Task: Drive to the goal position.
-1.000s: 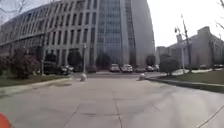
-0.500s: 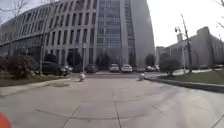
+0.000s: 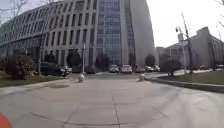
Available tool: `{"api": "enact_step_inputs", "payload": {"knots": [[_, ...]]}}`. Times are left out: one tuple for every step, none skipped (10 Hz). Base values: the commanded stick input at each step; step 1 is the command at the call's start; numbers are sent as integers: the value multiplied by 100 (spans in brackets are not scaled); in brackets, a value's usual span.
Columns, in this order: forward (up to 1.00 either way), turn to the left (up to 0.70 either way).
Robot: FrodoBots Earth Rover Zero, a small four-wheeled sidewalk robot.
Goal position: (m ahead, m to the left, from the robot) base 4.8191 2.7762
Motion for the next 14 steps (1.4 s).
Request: {"api": "enact_step_inputs", "payload": {"knots": [[70, 0], [70, 0], [70, 0], [70, 0], [70, 0], [70, 0], [70, 0], [70, -1], [70, -35], [70, -35], [70, -35], [70, -35], [70, -35], [70, -35]]}}
